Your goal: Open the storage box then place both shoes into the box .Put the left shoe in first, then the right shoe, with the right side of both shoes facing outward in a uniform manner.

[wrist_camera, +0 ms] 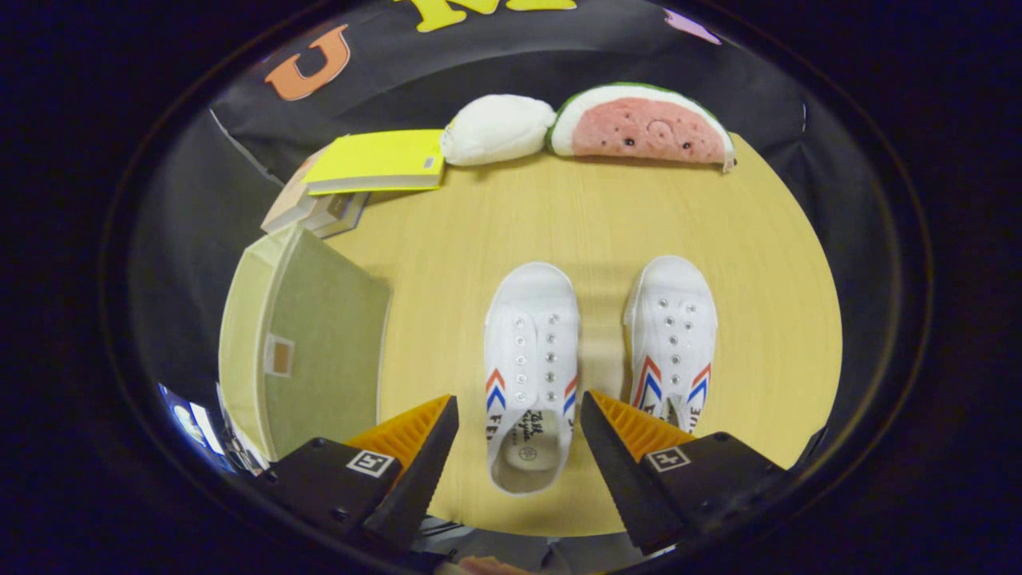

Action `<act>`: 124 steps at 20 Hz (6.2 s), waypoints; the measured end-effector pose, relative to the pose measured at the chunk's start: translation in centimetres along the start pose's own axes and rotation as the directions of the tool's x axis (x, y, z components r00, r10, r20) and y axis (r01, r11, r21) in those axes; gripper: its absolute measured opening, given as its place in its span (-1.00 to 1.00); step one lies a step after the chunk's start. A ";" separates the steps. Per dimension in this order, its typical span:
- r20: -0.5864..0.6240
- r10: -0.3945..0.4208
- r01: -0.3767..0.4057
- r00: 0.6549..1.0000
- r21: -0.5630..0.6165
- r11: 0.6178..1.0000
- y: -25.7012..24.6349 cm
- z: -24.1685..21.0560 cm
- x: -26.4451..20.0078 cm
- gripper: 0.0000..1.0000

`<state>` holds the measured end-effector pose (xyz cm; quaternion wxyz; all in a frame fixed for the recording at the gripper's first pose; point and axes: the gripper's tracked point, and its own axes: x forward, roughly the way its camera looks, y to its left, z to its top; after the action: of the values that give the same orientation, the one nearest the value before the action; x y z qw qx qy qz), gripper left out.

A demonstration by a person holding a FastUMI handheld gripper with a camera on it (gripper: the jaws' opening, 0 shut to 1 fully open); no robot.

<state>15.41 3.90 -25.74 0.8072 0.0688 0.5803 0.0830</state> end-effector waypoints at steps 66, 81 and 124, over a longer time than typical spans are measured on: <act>-0.007 0.125 -0.125 0.992 0.009 0.992 34.3 -2.4 4.2 -0.62; 0.195 0.110 -0.108 0.975 -0.021 0.994 21.0 1.8 -10.5 0.95; -0.184 0.062 -0.007 0.981 0.288 0.958 -14.1 -0.7 2.4 -0.86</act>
<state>16.22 -9.35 -31.12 0.7278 0.1866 0.6596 0.0186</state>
